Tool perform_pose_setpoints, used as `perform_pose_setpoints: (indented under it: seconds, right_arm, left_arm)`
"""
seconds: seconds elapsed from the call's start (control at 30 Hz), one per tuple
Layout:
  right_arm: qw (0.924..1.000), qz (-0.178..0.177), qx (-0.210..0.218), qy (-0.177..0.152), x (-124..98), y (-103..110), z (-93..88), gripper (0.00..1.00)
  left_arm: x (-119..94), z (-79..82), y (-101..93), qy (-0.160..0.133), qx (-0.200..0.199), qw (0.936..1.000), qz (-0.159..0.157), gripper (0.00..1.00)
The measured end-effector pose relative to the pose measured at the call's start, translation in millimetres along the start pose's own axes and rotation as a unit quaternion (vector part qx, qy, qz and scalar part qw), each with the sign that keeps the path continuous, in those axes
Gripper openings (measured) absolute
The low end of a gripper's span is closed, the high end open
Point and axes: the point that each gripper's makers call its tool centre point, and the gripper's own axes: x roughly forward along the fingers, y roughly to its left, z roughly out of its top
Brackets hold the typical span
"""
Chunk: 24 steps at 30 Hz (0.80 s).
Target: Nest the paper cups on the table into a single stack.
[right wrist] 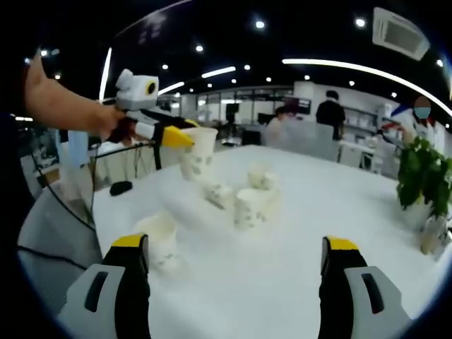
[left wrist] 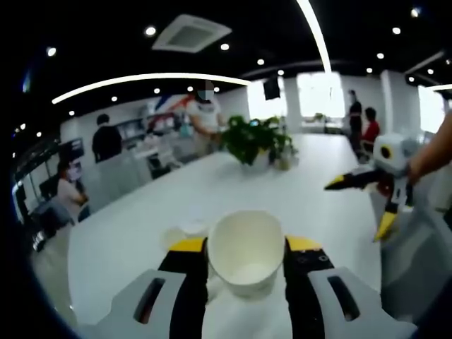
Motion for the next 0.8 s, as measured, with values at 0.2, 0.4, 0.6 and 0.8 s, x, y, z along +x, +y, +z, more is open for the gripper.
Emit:
perform_pose_setpoints:
  seconds: [0.2,0.4,0.6,0.8]
  right_arm:
    - [1.0000,0.002,-0.004,-0.002,14,-6,5.7,1.00]
    - [0.9997,-0.002,0.010,-0.020,12,-2,14.0,1.00]
    - [0.9997,-0.001,0.013,-0.021,6,2,11.0,1.00]
    - [0.9996,-0.003,0.012,-0.024,0,3,11.3,1.00]
  left_arm:
    - [-3,-0.4,-3.6,0.000,0.014,0.9999,-0.006,0.40]
    - [-7,0.9,-13.2,-0.001,0.010,0.9999,-0.012,0.40]
    - [-11,-0.1,-31.6,-0.007,0.005,0.9998,-0.019,0.40]
    - [-20,-10.3,-50.6,0.009,0.001,0.9997,-0.024,0.40]
